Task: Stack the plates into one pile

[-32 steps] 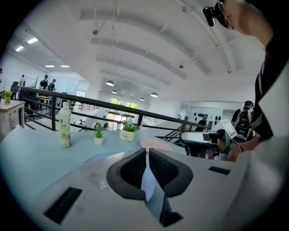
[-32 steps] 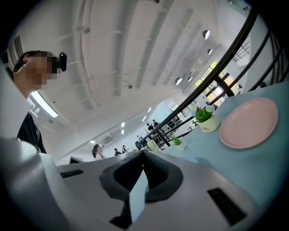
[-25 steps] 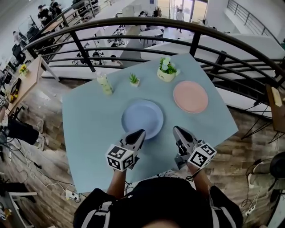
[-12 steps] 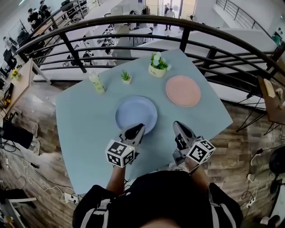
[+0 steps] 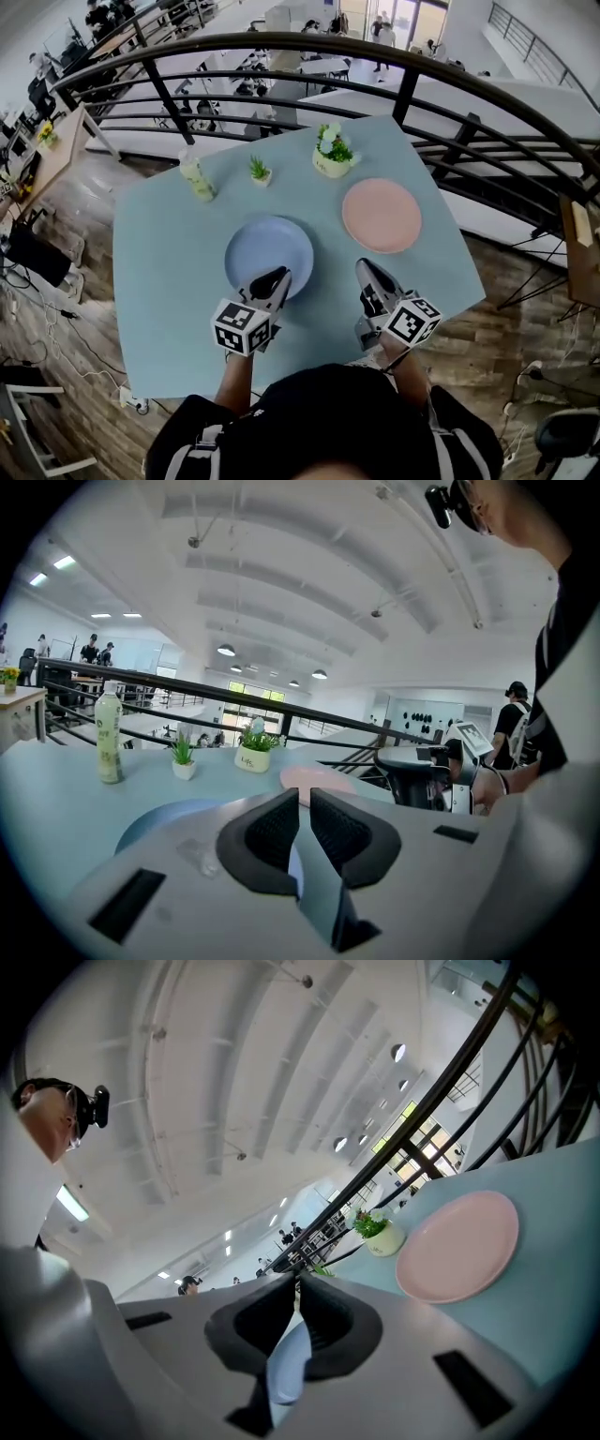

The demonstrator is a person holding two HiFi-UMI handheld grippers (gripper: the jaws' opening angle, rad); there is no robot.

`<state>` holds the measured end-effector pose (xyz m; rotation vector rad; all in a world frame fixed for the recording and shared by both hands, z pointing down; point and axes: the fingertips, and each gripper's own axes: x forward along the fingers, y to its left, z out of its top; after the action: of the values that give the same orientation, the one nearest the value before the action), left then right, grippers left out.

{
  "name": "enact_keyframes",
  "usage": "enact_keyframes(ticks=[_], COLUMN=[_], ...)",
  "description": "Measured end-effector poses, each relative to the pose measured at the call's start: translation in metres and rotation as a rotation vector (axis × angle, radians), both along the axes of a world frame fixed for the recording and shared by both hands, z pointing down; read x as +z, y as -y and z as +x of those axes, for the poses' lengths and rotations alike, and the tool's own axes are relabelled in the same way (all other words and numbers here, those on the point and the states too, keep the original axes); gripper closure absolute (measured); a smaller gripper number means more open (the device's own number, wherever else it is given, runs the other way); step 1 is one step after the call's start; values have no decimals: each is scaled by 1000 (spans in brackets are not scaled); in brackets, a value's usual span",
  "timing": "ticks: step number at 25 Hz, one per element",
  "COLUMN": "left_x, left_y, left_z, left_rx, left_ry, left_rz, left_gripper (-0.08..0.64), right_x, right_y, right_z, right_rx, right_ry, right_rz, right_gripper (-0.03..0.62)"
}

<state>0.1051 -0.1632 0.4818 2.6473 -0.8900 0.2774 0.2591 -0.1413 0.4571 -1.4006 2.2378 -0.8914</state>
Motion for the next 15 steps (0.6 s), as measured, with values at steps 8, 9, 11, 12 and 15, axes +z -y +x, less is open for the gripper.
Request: enact_keyframes(ticks=[8,9,11,12,15], left_x=[7,10,13,15,22], left_y=[41,45,55,61,72], left_z=[72,83,109,122,149], left_rx=[-65,-69,-80,-87,-112], left_ry=[36,40,47,48,44], left_rz=[-34,-38,-51,-59,-87], left_gripper=[528,527,526,526,512], right_x=[0,2,9,12,23], right_y=[45,47,55,59,72], right_z=[79,91,122,138,172], right_rx=[-35,-31,-23,-19,-11], right_ry=[-13,-20,-37,-45,-53], right_rz=[-7,-16,-47,-64,-99], right_gripper=[557,552,548,540,531])
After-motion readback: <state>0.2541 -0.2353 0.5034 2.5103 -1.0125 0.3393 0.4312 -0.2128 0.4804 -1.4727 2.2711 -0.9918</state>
